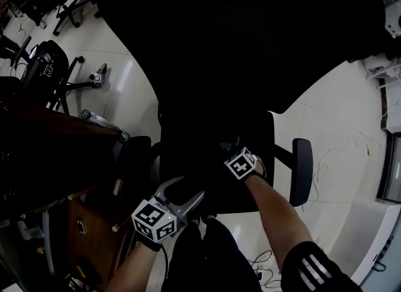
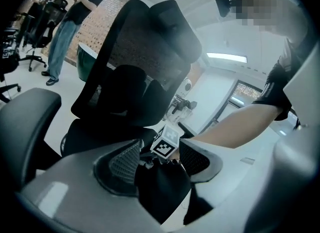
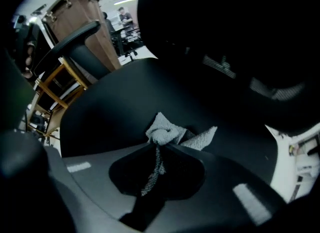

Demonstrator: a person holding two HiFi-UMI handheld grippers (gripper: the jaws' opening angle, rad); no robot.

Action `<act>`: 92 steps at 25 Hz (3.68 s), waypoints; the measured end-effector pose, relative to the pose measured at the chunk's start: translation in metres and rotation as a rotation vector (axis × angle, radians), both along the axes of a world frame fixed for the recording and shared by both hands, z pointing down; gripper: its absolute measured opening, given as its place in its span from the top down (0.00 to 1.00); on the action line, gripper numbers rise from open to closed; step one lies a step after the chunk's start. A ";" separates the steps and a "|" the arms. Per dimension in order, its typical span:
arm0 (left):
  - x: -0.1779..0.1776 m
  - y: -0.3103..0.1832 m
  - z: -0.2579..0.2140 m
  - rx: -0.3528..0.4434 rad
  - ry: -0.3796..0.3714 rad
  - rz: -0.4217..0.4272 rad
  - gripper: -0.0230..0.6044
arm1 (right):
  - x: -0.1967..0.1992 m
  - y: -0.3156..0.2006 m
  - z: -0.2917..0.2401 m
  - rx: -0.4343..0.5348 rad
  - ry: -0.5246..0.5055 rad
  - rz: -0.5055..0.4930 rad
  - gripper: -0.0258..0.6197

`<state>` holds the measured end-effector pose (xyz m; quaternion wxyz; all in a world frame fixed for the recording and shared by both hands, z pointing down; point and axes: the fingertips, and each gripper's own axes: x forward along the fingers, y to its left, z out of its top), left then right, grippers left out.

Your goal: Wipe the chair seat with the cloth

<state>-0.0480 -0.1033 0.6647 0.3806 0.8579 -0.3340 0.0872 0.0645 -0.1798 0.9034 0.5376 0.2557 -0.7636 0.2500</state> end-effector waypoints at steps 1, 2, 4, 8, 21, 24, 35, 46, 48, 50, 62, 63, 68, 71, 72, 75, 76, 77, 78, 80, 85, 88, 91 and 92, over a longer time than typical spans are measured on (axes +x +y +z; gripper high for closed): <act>0.007 0.001 0.001 -0.005 0.002 0.016 0.53 | 0.021 0.000 -0.001 -0.003 0.029 0.029 0.90; 0.013 0.003 0.002 -0.010 0.005 0.032 0.53 | 0.038 0.000 -0.002 0.001 0.045 0.053 0.90; 0.022 0.005 0.002 -0.015 0.011 0.054 0.53 | 0.059 -0.004 -0.006 0.021 0.049 0.080 0.90; 0.028 0.006 -0.001 -0.013 0.019 0.066 0.53 | 0.075 -0.009 -0.012 0.038 0.063 0.109 0.90; -0.036 0.047 -0.006 -0.057 -0.031 -0.007 0.53 | -0.167 0.035 -0.068 -0.008 -0.317 -0.026 0.90; -0.041 0.061 -0.001 -0.076 -0.037 -0.009 0.53 | -0.189 0.055 -0.050 -0.048 -0.318 -0.051 0.90; -0.002 0.085 0.011 -0.122 0.009 0.076 0.53 | -0.077 0.100 -0.006 -0.068 -0.164 -0.039 0.90; 0.044 0.094 -0.002 -0.106 0.039 0.183 0.53 | 0.082 0.102 -0.008 -0.083 0.039 0.158 0.90; 0.041 0.095 -0.001 -0.106 0.031 0.179 0.53 | 0.083 0.103 -0.010 -0.095 0.046 0.176 0.90; 0.032 0.094 -0.001 -0.106 0.024 0.161 0.53 | 0.073 0.099 -0.015 -0.081 0.019 0.189 0.90; -0.053 0.115 -0.003 -0.120 -0.061 0.044 0.53 | -0.180 0.143 -0.064 -0.117 -0.377 -0.077 0.90; -0.057 0.118 -0.002 -0.125 -0.064 0.038 0.53 | -0.193 0.151 -0.061 -0.121 -0.384 -0.108 0.90; -0.064 0.133 0.006 -0.136 -0.088 0.042 0.53 | -0.220 0.184 -0.038 -0.153 -0.372 -0.205 0.90; -0.061 0.136 0.012 -0.145 -0.090 0.049 0.53 | -0.213 0.189 -0.033 -0.156 -0.384 -0.199 0.90; -0.058 0.135 0.014 -0.150 -0.089 0.055 0.53 | -0.206 0.191 -0.031 -0.157 -0.374 -0.204 0.90; -0.042 0.134 0.017 -0.159 -0.082 0.088 0.53 | -0.165 0.199 -0.020 -0.159 -0.298 -0.216 0.90; -0.035 0.133 0.017 -0.157 -0.081 0.103 0.53 | -0.146 0.201 -0.017 -0.163 -0.273 -0.203 0.90; -0.029 0.131 0.017 -0.155 -0.080 0.118 0.53 | -0.126 0.203 -0.014 -0.171 -0.252 -0.183 0.90; -0.022 0.129 0.017 -0.153 -0.080 0.131 0.53 | -0.105 0.204 -0.011 -0.178 -0.233 -0.158 0.90; -0.010 0.125 0.016 -0.151 -0.076 0.153 0.53 | -0.063 0.205 -0.007 -0.190 -0.200 -0.105 0.90; 0.027 0.116 0.007 -0.140 -0.059 0.218 0.53 | 0.034 0.206 -0.012 -0.196 -0.129 0.058 0.90; 0.046 0.110 0.000 -0.126 -0.048 0.249 0.53 | 0.078 0.208 -0.013 -0.192 -0.091 0.144 0.90; 0.057 0.105 -0.004 -0.117 -0.043 0.263 0.53 | 0.104 0.208 -0.019 -0.179 -0.068 0.195 0.90; 0.059 0.105 -0.005 -0.116 -0.042 0.266 0.53 | 0.111 0.209 -0.019 -0.178 -0.063 0.212 0.90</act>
